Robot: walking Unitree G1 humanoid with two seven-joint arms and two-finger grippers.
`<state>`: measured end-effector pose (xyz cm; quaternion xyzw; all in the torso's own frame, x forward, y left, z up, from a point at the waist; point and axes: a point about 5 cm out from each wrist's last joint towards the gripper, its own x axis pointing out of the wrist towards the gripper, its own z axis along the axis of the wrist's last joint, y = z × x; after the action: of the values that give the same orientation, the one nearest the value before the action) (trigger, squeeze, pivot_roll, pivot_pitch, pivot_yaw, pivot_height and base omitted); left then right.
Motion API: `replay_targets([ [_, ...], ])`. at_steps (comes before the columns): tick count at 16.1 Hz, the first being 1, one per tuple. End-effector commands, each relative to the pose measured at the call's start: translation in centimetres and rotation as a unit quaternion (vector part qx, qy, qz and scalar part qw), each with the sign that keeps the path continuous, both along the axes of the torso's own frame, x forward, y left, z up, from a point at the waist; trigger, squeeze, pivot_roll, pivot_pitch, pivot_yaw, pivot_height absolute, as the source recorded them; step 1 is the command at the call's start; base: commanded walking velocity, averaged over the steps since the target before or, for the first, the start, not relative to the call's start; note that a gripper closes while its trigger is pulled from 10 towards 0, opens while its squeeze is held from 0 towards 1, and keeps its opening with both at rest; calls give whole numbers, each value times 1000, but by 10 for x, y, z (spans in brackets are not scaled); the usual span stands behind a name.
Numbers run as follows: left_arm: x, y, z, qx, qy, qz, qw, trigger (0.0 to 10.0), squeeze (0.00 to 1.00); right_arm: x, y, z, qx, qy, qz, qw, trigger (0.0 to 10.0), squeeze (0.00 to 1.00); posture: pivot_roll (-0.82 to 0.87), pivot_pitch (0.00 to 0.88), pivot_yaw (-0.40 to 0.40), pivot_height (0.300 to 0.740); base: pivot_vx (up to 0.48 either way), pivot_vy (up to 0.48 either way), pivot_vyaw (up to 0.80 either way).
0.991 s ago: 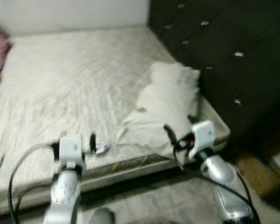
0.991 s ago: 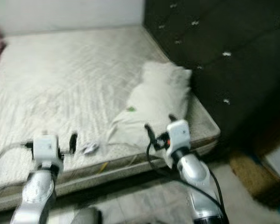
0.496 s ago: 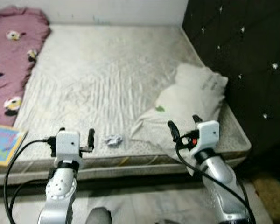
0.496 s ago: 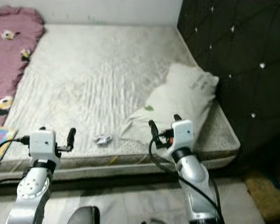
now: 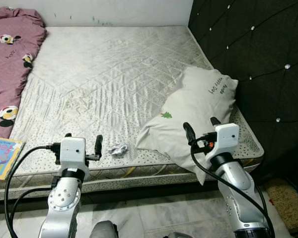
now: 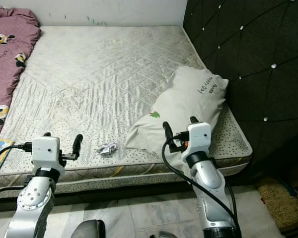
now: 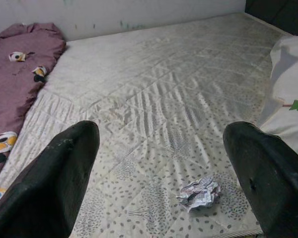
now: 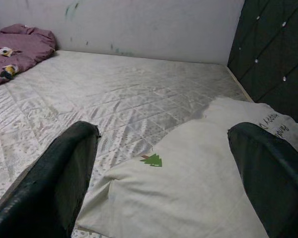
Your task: Clean up the room
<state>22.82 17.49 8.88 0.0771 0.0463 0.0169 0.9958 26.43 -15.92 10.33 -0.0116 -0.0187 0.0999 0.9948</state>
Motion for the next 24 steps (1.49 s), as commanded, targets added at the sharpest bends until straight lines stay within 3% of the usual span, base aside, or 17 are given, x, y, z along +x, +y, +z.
replay_targets([
  [1,-1,2,6,-6,-9,-3,1000,10000,0,2,0,0,-1,-1,-9,1000,10000,0,38,69,-57,740,0,0,0],
  [5,-1,1,6,-6,-9,-6,1000,10000,0,8,4,4,-8,-7,0,1000,10000,0,43,88,-78,740,0,0,600],
  [11,0,1,3,-8,-1,-12,1000,10000,0,2,-3,-2,-12,1,-33,999,10000,0,29,80,-63,740,0,0,800],
  [13,2,-1,4,-11,1,-22,1000,10000,0,-5,-4,-6,-36,0,-19,999,10000,0,37,90,-67,740,0,0,669],
  [16,-1,3,3,-17,5,-17,1000,10000,0,-4,-12,-9,-18,15,-37,999,10000,0,37,95,-67,740,0,0,0],
  [20,-3,-1,4,-33,6,-16,999,10000,0,2,-14,-6,-21,11,-39,999,10000,0,43,111,-73,740,0,460,0],
  [24,-6,0,6,-25,3,-18,1000,10000,0,-5,-10,-11,-12,23,-32,999,10000,0,46,125,-70,740,0,475,0],
])
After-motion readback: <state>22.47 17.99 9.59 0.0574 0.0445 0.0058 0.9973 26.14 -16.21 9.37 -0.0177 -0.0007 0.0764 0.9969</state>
